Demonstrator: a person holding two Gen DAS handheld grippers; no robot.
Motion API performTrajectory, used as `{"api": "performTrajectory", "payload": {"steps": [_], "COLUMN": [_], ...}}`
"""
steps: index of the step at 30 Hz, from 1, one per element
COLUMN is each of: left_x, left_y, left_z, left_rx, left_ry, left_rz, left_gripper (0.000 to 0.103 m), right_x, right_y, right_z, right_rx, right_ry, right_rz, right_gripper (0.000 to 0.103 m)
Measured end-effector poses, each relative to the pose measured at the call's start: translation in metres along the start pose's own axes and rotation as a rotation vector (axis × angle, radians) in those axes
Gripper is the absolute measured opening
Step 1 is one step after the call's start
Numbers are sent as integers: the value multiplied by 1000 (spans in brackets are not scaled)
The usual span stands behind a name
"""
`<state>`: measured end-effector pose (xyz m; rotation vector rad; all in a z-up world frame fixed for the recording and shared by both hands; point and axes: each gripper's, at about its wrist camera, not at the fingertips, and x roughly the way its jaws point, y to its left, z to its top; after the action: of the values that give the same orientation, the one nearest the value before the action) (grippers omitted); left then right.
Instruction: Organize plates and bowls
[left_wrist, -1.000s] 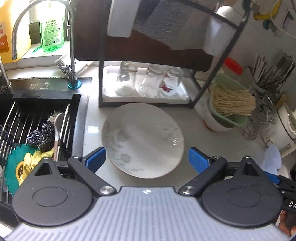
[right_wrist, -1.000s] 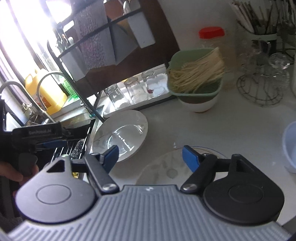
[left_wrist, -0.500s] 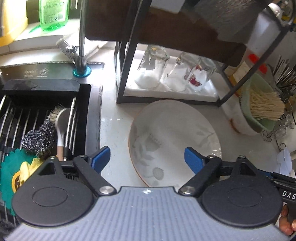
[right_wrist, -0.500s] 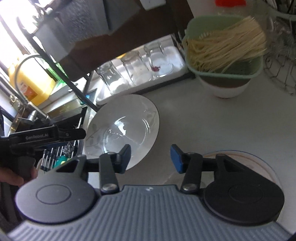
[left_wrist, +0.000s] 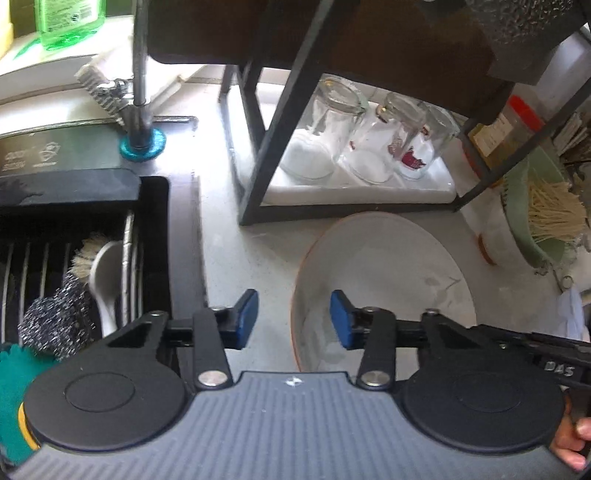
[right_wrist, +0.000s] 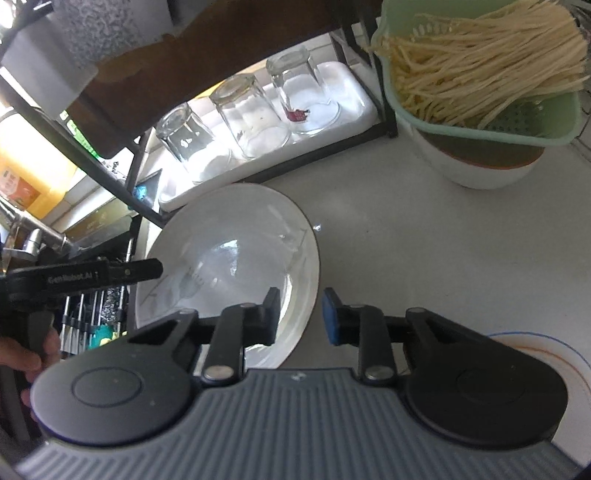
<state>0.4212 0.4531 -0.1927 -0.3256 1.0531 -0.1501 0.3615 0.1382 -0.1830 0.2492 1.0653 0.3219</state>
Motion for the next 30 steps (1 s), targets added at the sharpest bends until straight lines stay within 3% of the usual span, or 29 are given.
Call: {"api": "performTrajectory", "payload": {"steps": [8,12,18,30], "left_x": [12,19,3,-64], "left_y": [-7,-11,-13,-55], "left_z": [5,5,9,-10], "left_rx": [62,72,51,23], "left_ry": [38,46,55,10], "left_rz": [-27,-8,-40,-41], "left_gripper": [26,26,26,26], "right_x": [17,20,8,-53], "right_y": [0,-1,-4,-11], "right_z": [2,2,2,-2], "right_rx": [28,38,26,-26], "right_ry": [12,19,53,-6], "right_rz": [-28,-14,32,93], "right_gripper": [15,14,14,14]}}
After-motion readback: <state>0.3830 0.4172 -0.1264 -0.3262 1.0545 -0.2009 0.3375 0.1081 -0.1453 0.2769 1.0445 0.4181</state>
